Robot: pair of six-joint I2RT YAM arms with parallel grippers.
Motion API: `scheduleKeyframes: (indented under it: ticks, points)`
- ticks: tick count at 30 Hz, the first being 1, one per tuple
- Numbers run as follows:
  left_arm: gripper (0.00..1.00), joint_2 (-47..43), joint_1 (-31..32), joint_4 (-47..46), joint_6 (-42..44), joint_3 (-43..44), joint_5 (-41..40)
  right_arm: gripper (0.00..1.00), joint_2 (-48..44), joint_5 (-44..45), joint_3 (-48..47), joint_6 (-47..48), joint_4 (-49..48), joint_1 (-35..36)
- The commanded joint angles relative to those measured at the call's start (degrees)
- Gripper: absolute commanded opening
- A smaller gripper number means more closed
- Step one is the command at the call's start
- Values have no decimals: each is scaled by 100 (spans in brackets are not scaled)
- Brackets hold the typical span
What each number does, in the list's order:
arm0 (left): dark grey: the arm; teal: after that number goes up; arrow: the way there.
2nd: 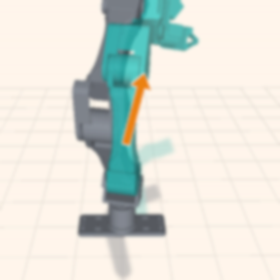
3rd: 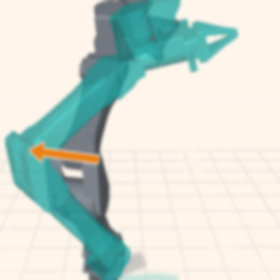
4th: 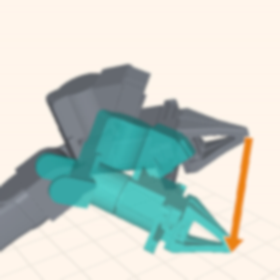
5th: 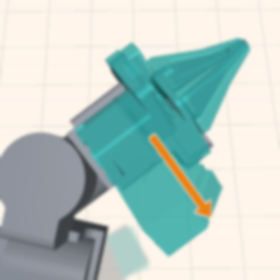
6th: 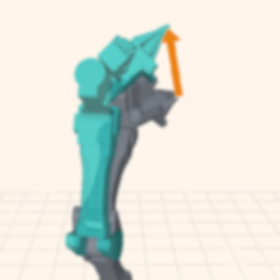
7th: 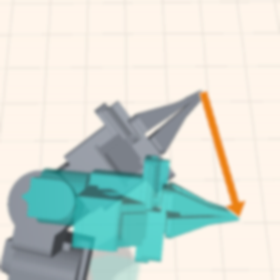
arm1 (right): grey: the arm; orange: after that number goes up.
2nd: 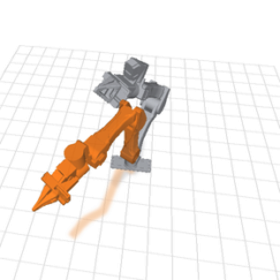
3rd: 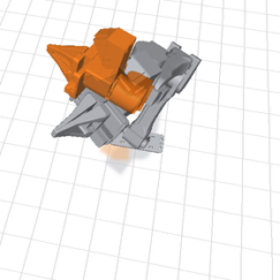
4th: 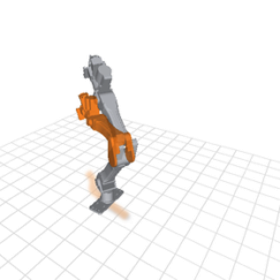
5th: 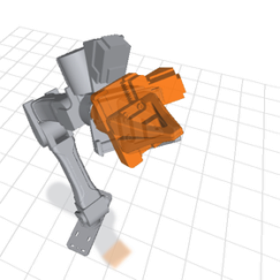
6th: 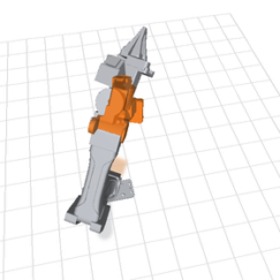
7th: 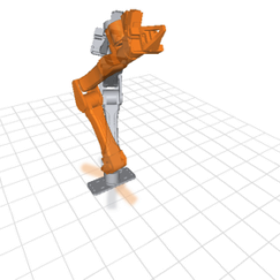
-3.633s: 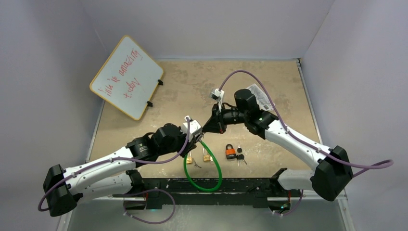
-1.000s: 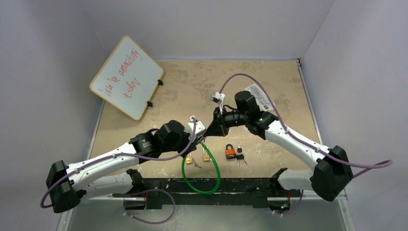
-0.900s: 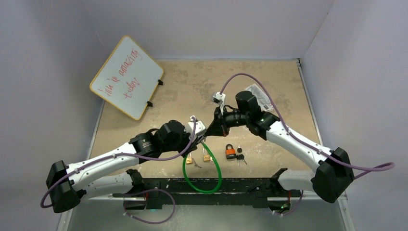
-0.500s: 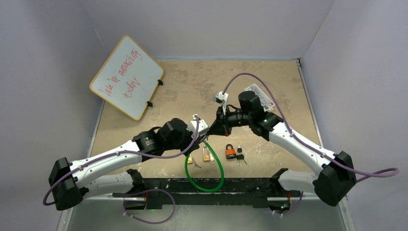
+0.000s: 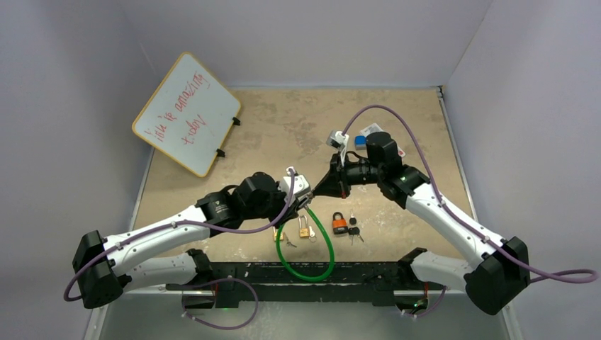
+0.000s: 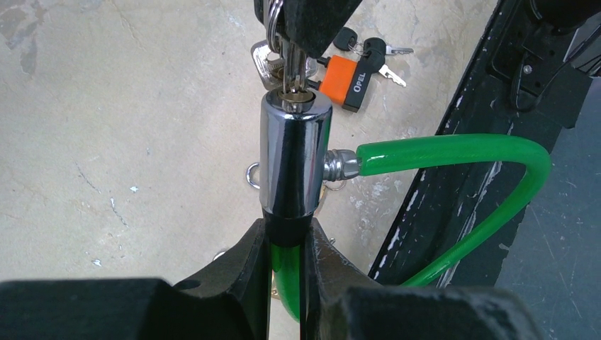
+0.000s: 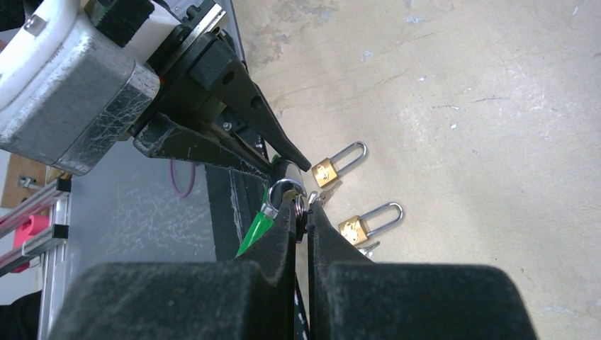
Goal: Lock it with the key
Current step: Lock the lock.
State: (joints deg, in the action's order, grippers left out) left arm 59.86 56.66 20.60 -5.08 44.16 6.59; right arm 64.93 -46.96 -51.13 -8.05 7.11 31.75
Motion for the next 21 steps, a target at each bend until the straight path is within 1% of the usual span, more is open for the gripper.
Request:
scheduleKeyframes:
  ticks: [1, 6, 16, 19, 21]
  points:
    - [0, 52, -15, 638, 7, 86, 141, 0, -262, 117, -108, 182, -141, -142]
    - [0, 27, -15, 645, 15, 101, 124, 0, -406, 594, -142, 65, -137, -229]
    - [0, -62, -15, 596, 2, 72, 104, 0, -673, 1205, -89, -183, -231, -450]
    - [0, -210, -19, 464, -194, 87, -39, 0, -759, 1762, -31, -292, -210, -455]
    - [0, -294, -21, 428, -366, 250, -203, 0, -849, 2204, 44, -401, -221, -452]
